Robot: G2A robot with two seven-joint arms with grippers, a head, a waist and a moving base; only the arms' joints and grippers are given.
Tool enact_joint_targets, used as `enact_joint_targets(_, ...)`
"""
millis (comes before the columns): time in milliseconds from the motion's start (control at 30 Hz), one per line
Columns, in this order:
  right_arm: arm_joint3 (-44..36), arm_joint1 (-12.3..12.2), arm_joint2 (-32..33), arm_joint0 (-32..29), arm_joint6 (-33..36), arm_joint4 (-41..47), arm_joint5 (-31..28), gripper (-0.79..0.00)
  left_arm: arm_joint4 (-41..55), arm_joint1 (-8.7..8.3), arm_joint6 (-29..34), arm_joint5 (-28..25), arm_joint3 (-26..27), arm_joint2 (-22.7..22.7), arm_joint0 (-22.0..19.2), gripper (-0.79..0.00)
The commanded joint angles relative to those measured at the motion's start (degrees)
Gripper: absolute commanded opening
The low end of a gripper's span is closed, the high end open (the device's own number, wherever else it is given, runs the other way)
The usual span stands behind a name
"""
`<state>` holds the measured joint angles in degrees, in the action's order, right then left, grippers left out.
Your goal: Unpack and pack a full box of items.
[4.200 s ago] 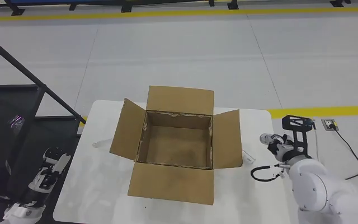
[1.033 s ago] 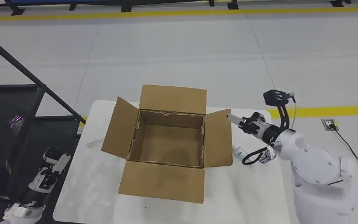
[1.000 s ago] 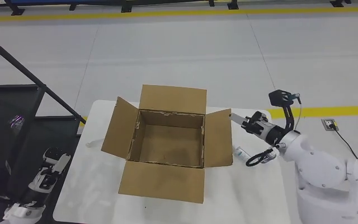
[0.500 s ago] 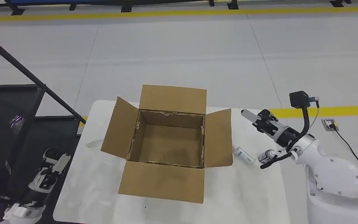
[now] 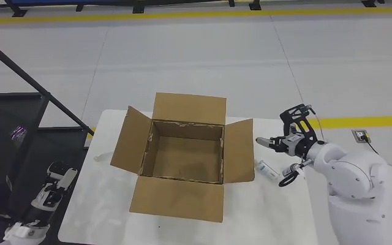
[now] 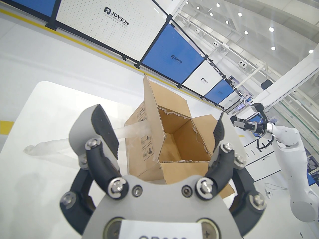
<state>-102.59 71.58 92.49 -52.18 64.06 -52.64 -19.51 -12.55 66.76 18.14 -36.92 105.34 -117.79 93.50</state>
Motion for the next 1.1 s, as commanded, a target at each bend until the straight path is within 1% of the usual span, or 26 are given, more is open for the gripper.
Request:
enact_joint_targets(0,1.97,-0.38,0.78,0.32,-0.38,-0.76,-1.85,0.000,0.00,0.00,0.00,0.00,0.00,0.00,0.00,0.000)
enact_joint_targets(33,2.70,-0.61,1.87,0.21,-0.95,-1.07,-2.03,0.000,0.00,0.00,0.00,0.00,0.00,0.00,0.00,0.000)
enact_joint_targets(67,2.86,-0.96,2.88,-0.34,-0.73,-3.24,-1.91,0.000,0.00,0.00,0.00,0.00,0.00,0.00,0.00,0.000)
enact_joint_targets(133,2.42,-1.29,3.58,-1.25,0.41,-6.57,-0.01,0.000,0.00,0.00,0.00,0.00,0.00,0.00,0.00,0.000)
enact_joint_targets(200,1.93,-1.64,3.64,-2.11,2.73,-10.57,1.99,0.000,0.00,0.00,0.00,0.00,0.00,0.00,0.00,0.000)
enact_joint_targets(233,2.30,-1.89,3.47,-2.30,5.48,-14.10,3.69,0.000,0.00,0.00,0.00,0.00,0.00,0.00,0.00,0.000)
enact_joint_targets(333,3.60,-2.16,1.37,-1.75,9.85,-17.61,4.56,0.000,0.00,0.00,0.00,0.00,0.00,0.00,0.00,0.000)
enact_joint_targets(533,7.98,-2.42,-2.36,-0.96,14.07,-20.64,4.43,0.000,0.00,0.00,0.00,0.00,0.00,0.00,0.00,0.000)
enact_joint_targets(833,18.88,-2.78,-3.20,1.94,13.61,-19.16,5.68,0.000,0.00,0.00,0.00,0.00,0.00,0.00,0.00,0.000)
enact_joint_targets(867,19.73,-2.82,-3.18,2.22,13.23,-18.67,5.66,-0.086,0.00,0.00,0.00,0.00,0.00,0.00,0.00,0.000)
enact_joint_targets(900,20.59,-2.88,-3.18,2.40,12.97,-18.38,5.48,-0.305,0.00,0.00,0.00,0.00,0.00,0.00,0.00,0.000)
enact_joint_targets(933,21.34,-2.93,-3.15,2.62,12.73,-18.07,5.48,-0.406,0.00,0.00,0.00,0.00,0.00,0.00,0.00,0.000)
enact_joint_targets(1000,22.47,-3.00,-3.38,2.92,12.20,-17.58,5.53,-0.468,0.00,0.00,0.00,0.00,0.00,0.00,0.00,0.000)
enact_joint_targets(1033,23.09,-3.05,-3.49,3.06,12.11,-17.49,5.62,-0.477,0.00,0.00,0.00,0.00,0.00,0.00,0.00,0.000)
enact_joint_targets(1067,23.70,-3.11,-3.60,3.27,12.08,-17.65,5.84,-0.505,0.00,0.00,0.00,0.00,0.00,0.00,0.00,0.000)
